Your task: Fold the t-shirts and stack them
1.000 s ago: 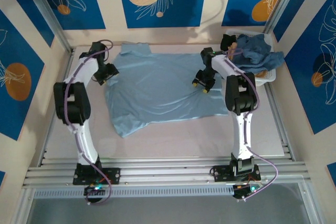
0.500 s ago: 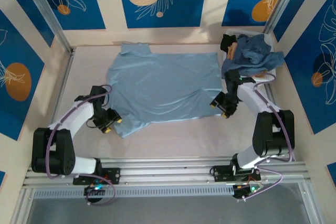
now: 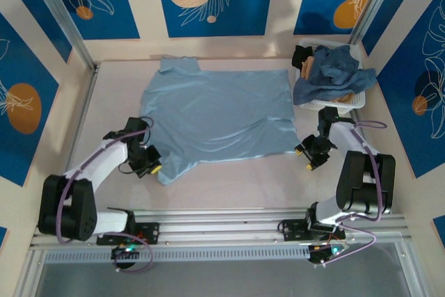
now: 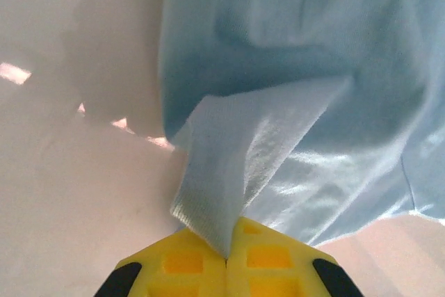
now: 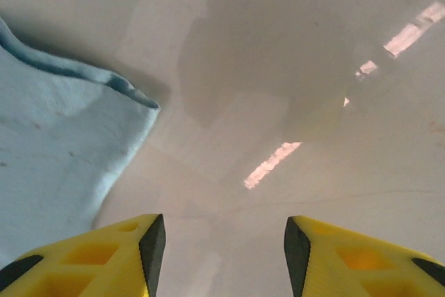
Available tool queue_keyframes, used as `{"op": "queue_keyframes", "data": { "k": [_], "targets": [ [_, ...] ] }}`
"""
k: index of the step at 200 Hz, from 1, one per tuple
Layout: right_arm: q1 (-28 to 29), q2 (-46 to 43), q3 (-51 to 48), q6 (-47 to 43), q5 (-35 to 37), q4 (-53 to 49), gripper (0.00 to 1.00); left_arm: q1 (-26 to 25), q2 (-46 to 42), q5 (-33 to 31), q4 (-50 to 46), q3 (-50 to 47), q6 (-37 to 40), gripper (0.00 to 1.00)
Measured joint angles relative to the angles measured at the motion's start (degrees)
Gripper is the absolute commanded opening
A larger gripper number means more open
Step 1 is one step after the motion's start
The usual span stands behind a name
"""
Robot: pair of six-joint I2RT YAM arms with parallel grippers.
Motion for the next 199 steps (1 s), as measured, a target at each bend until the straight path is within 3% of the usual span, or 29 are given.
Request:
{"op": "queue_keyframes", "data": {
  "k": [48, 72, 83, 110, 134, 162, 199],
  "targets": [
    [-0.13, 7.32, 3.10, 2.36, -1.88, 4.13, 0.37, -0.48, -9.64, 1.25, -5.81, -3.54, -5.88, 0.00],
    [0.20, 9.99, 3.37, 3.76, -2.73, 5.18, 0.20, -0.52, -10.32, 1.57, -6.45, -4.72, -7.72, 0.00],
    [0.48, 10.32, 3.37, 4.55, -2.91, 5.05, 0.18, -0.52, -10.54, 1.57, -6.86, -4.83, -8.20, 0.00],
    [1.55, 8.70, 3.06, 6.25, -2.10, 3.39, 0.31, -0.52, -10.67, 1.53, -7.08, -4.81, -8.76, 0.00],
    [2.21, 0.87, 0.59, 7.19, -0.15, 0.50, 0.40, -0.52, -10.93, 1.51, -7.54, -4.81, -8.76, 0.00],
    [2.08, -7.43, -4.09, 7.69, -0.11, -1.16, 0.41, -0.52, -11.54, 1.46, -8.37, -4.81, -8.74, 0.00],
    [2.03, -5.55, -8.44, 8.61, -1.73, 1.16, 0.41, -0.52, -11.65, 1.44, -8.96, -4.76, -8.72, 0.00]
  ]
}}
